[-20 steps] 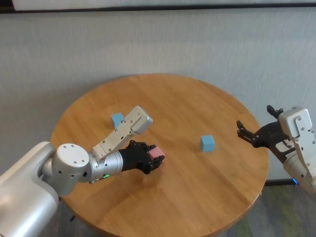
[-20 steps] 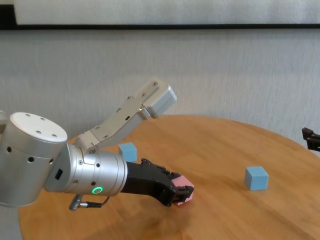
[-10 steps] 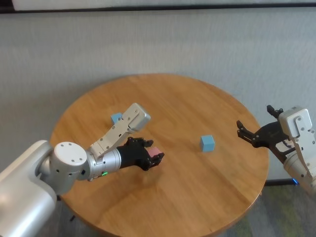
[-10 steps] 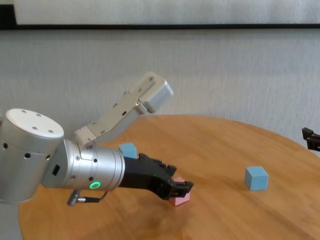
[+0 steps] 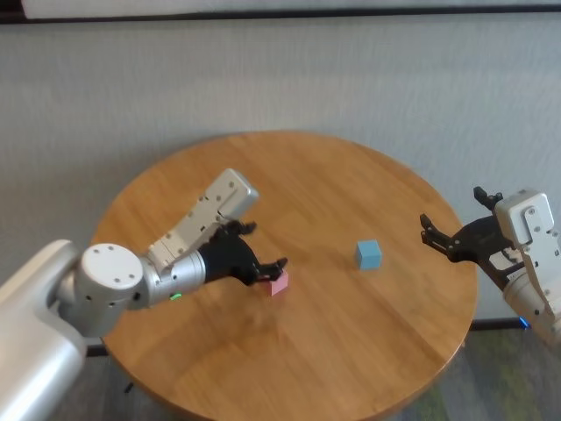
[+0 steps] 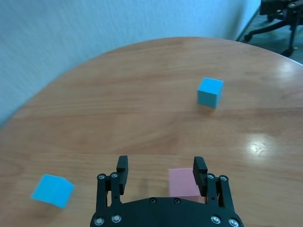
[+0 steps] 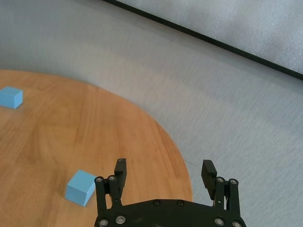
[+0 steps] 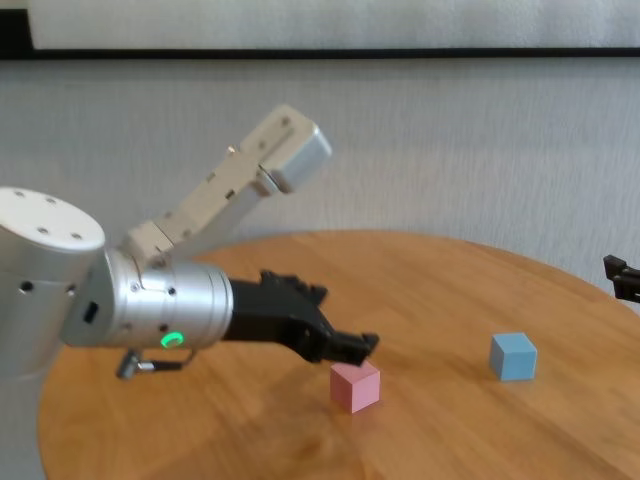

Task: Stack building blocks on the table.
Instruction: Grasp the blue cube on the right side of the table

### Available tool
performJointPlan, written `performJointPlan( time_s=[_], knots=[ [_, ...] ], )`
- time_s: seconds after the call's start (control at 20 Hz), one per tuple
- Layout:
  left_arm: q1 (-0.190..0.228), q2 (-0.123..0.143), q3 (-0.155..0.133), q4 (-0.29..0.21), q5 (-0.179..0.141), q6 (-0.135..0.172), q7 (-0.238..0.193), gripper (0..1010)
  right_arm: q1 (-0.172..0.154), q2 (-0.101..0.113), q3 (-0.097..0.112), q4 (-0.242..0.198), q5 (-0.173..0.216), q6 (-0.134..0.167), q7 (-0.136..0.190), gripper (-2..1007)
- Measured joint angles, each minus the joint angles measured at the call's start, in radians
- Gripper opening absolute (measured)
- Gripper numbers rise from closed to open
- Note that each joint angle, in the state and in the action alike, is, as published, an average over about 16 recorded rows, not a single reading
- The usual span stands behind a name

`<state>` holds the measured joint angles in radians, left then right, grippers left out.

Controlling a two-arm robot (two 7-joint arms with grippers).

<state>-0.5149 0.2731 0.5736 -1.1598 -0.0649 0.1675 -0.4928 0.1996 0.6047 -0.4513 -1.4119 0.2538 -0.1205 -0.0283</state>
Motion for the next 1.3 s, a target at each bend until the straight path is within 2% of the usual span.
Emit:
performJointPlan(
  time_s=[0.4, 0.6, 0.75, 0.95, 1.3],
  knots=[
    [0.049, 0.061, -0.055, -0.141, 0.029, 0.02, 0.073, 979, 0.0, 0.0, 0.0, 0.0, 0.0, 0.001, 0.001, 1000],
    [0.067, 0.082, -0.076, -0.188, 0.038, 0.03, 0.095, 999, -0.005, 0.0, 0.002, -0.012, 0.007, 0.019, 0.008, 1001],
    [0.075, 0.091, -0.084, -0.207, 0.043, 0.036, 0.102, 1000, -0.013, -0.003, 0.008, -0.031, 0.027, 0.051, 0.021, 1000],
    [0.076, 0.091, -0.084, -0.208, 0.044, 0.036, 0.1, 1000, -0.03, -0.012, 0.019, -0.068, 0.069, 0.112, 0.038, 1000],
    [0.071, 0.084, -0.078, -0.193, 0.039, 0.032, 0.095, 1000, -0.053, -0.048, 0.033, -0.128, 0.131, 0.23, 0.062, 1001]
  ],
)
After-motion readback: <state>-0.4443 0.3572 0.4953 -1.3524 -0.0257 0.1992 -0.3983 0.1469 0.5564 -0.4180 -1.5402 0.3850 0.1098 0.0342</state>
